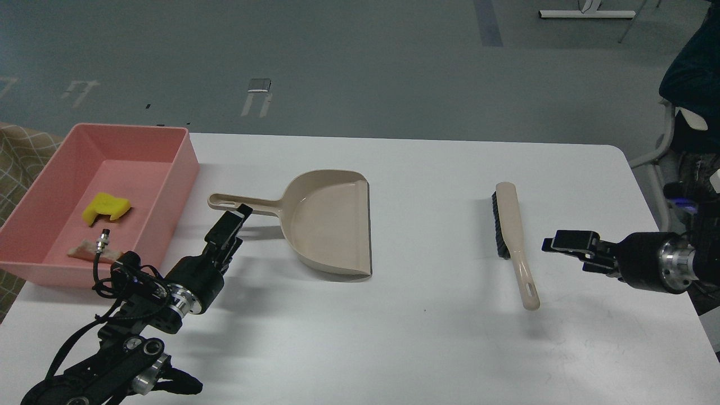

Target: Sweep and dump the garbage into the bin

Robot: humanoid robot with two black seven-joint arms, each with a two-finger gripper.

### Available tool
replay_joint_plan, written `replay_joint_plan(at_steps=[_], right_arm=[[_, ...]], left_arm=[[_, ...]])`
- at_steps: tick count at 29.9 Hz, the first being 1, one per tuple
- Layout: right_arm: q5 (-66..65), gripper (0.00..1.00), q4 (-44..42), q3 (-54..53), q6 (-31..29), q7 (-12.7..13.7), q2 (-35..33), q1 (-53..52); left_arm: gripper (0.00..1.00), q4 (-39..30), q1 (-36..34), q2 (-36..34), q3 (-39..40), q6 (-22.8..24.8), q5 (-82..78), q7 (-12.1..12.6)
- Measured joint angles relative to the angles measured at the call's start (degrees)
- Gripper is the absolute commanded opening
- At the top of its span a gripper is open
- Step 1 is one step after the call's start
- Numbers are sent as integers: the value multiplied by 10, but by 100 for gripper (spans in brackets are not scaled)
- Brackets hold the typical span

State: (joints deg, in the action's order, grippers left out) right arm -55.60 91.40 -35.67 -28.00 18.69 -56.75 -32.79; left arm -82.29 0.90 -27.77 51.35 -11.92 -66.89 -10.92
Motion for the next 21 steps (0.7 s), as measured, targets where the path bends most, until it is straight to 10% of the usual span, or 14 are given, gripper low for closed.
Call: replay_joint_plan(at_steps=[11,21], right_arm=[[50,95,-37,-195,0,-5,-2,-2],[54,93,-217,-309,0,-29,85,-115]], left_arm=[[97,-144,50,-76,186,190,63,3],[97,1,-238,-66,260,273,172,42]])
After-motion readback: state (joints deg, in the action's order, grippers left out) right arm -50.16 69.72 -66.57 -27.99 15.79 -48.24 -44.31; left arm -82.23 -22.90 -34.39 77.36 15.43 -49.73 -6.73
